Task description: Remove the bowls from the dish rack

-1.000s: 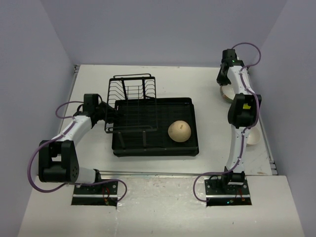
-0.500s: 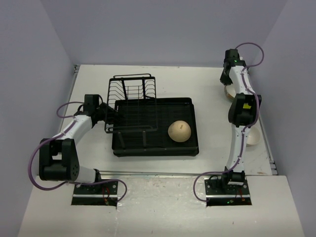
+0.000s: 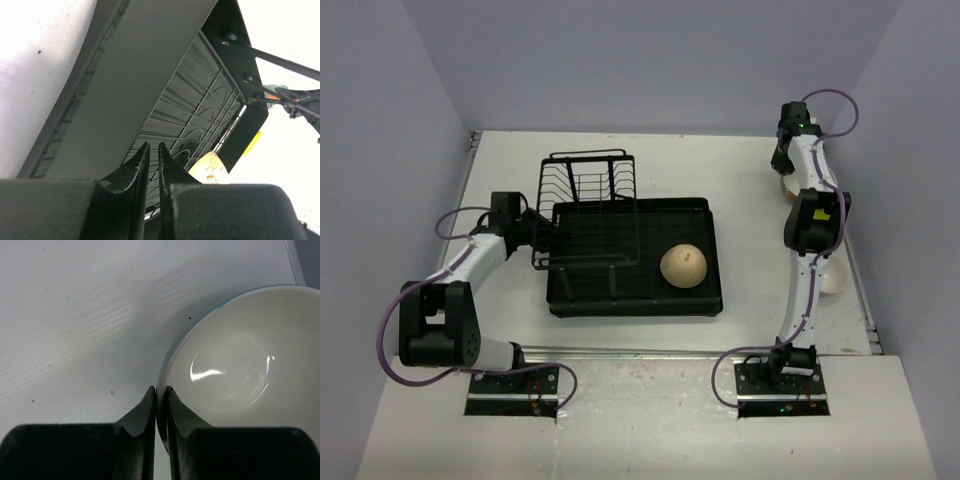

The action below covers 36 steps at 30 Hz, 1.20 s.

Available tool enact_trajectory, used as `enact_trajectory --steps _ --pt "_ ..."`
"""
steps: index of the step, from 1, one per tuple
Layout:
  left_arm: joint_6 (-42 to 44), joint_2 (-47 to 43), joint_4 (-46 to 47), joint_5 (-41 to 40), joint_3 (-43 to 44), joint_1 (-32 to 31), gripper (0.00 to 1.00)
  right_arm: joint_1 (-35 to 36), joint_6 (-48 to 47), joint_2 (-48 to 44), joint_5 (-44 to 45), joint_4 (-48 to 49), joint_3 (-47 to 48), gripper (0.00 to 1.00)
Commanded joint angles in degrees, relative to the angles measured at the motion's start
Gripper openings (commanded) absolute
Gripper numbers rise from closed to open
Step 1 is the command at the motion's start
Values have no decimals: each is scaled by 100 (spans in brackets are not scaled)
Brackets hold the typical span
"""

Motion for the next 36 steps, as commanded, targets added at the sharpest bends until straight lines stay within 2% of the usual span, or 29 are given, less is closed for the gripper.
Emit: enact_trajectory --steps 1,2,5,7,8,10,11,13,22,28,36 --pt "12 -195 47 151 -154 40 13 -94 -15 57 22 -221 274 6" --pt "-5 -204 73 151 -172 40 13 -85 -14 57 -30 -229 274 8" --pt "-49 -239 144 151 -242 40 13 -42 -32 22 -118 -238 257 24" --pt "-102 -283 188 151 -304 40 13 29 -23 -31 -128 -229 257 29" --pt "-111 -292 205 142 -330 40 13 81 -23 -57 -145 -229 266 36" --pt "-128 -345 223 116 -383 40 13 125 -41 -119 -172 -221 283 42" --pt "-128 -371 232 98 -409 40 13 160 -49 -197 -163 -212 274 49" --pt "-128 -441 267 80 -462 49 13 196 -50 -329 -294 -229 318 54" --pt "-234 -459 469 159 -331 49 16 468 -76 -1261 -497 -221 -138 58" --pt "-339 -477 495 142 -190 49 25 819 -85 -2008 -646 -159 -727 59" --pt "-550 -626 636 212 -94 136 44 1233 -15 -2922 -918 -106 -1395 61"
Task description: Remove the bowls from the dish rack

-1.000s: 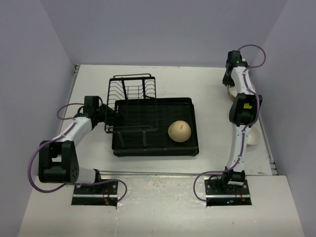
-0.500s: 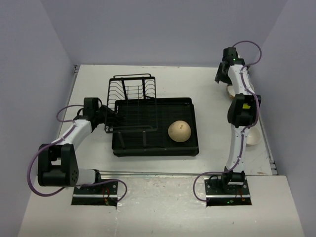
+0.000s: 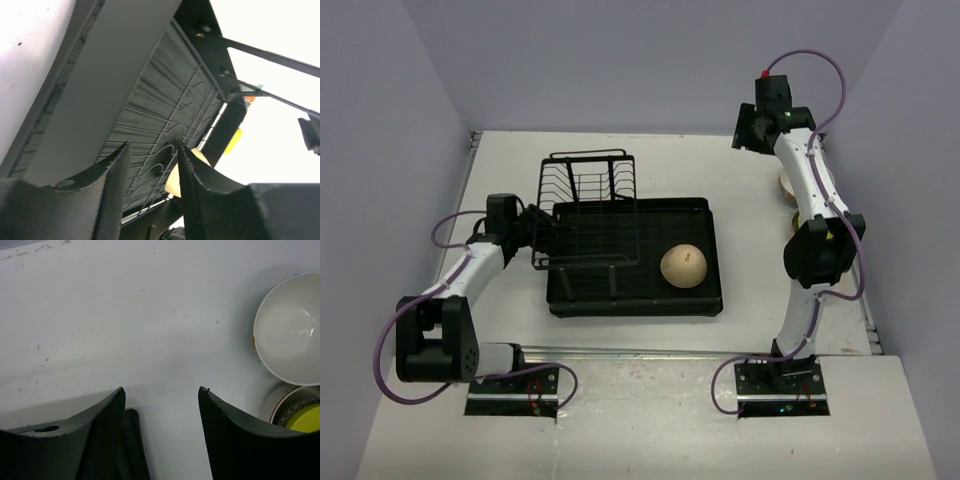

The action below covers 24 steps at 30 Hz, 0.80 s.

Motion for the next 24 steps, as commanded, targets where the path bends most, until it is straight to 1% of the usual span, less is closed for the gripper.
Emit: enact_trajectory --steps 1,3,5,8,10,11,12,15,16,18,21,23,24 --pt "-163 -202 256 151 261 194 45 13 58 -383 -226 -80 -91 61" --pt "-207 -255 273 160 287 238 48 40 145 -366 -444 -491 146 61" --pt "-269 -308 291 195 296 264 53 48 190 -548 -822 -529 25 61" --pt "-260 -360 247 221 375 335 56 145 260 -1049 -1289 -170 -747 62" --pt "-269 -387 238 230 428 378 57 206 286 -1200 -1682 -151 -907 62" --pt "-260 -396 238 239 454 396 57 198 373 -1348 -1859 -151 -1082 61" --pt "-243 -404 177 213 515 423 57 224 400 -1446 -2148 -125 -1179 58" --pt "-50 -440 -69 90 682 475 57 426 471 -1964 -2317 59 -1776 51" --pt "64 -448 -130 55 709 484 57 627 488 -2113 -2335 138 -2056 51" --pt "187 -483 -279 -25 753 493 57 960 515 -2455 -2292 95 -2251 52" --pt "223 -545 -350 -7 718 484 57 1225 515 -2728 -2414 -264 -2375 55" --pt "250 -641 -368 -7 656 493 57 1323 567 -2983 -2537 -266 -2761 55" --pt "267 -685 -420 -7 630 493 57 1358 594 -3315 -2520 -213 -2927 54"
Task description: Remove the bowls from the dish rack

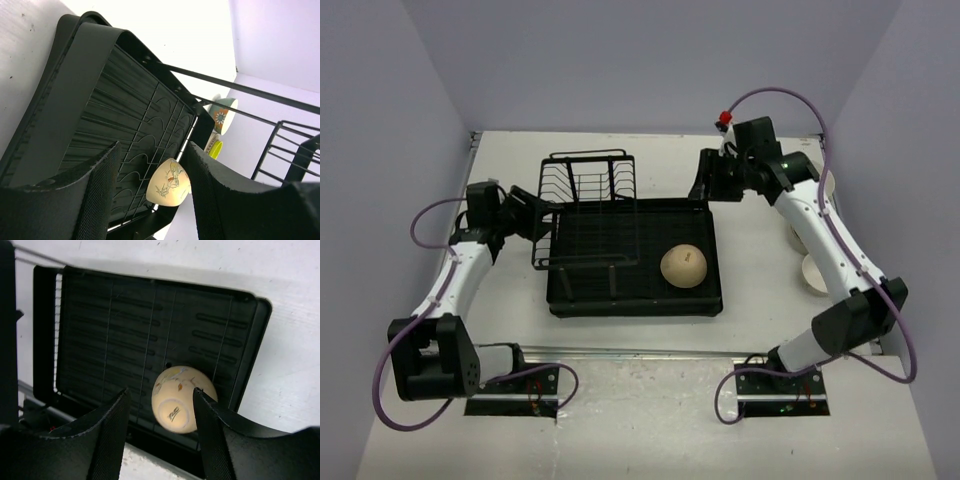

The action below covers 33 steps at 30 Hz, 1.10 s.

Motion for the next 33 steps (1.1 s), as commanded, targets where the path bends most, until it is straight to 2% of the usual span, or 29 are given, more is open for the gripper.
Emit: enact_trajectory --steps 1,9,15,27,33 --pt "228 -294 -193 4 64 49 56 70 155 -754 -245 42 -637 53" --pt "351 -549 -448 -5 -77 49 56 238 128 -1660 -482 -53 -1702 52" --pt "465 -690 -598 -14 -156 41 55 747 383 -2074 -491 254 -2661 52" --pt "632 -963 -773 39 -402 32 55 889 480 -1969 -210 703 -3478 52" --pt "650 -945 -730 100 -455 41 55 888 410 -1591 -43 896 -3419 52"
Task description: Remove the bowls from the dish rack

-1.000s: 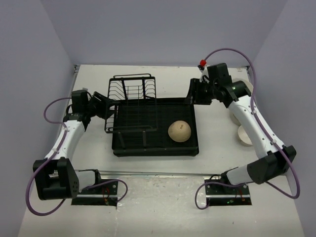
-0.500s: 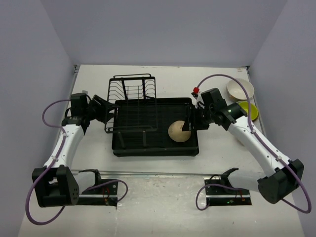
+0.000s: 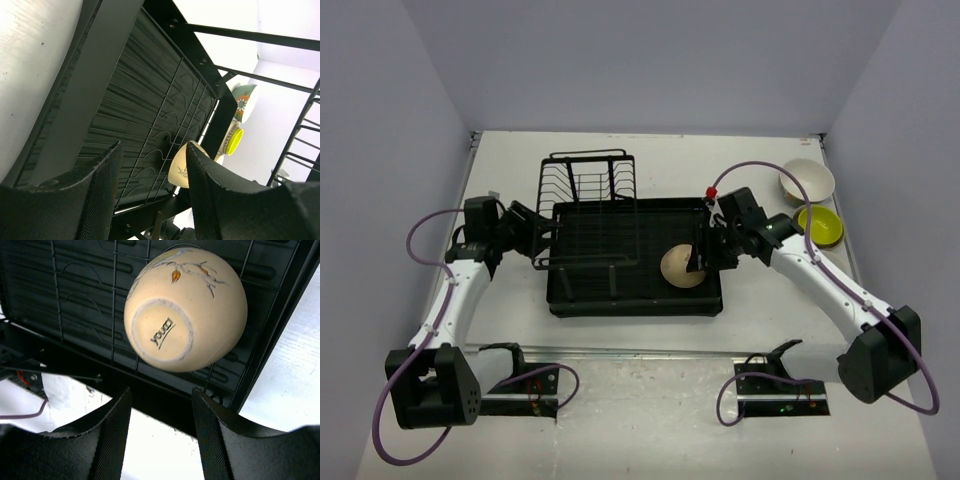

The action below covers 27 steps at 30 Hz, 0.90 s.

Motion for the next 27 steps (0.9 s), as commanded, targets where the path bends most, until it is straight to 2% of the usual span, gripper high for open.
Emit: enact_trajectory --steps 1,15,22,27 --pt "158 -56 11 157 -24 41 55 32 -51 262 218 293 145 53" --pt "141 -91 125 359 -174 32 56 67 54 1247 -433 777 558 52" --pt "298 -30 117 395 -139 -91 68 207 63 1775 -634 794 1032 52" --pt "308 67 231 202 19 -520 77 304 124 2082 -793 794 1366 52"
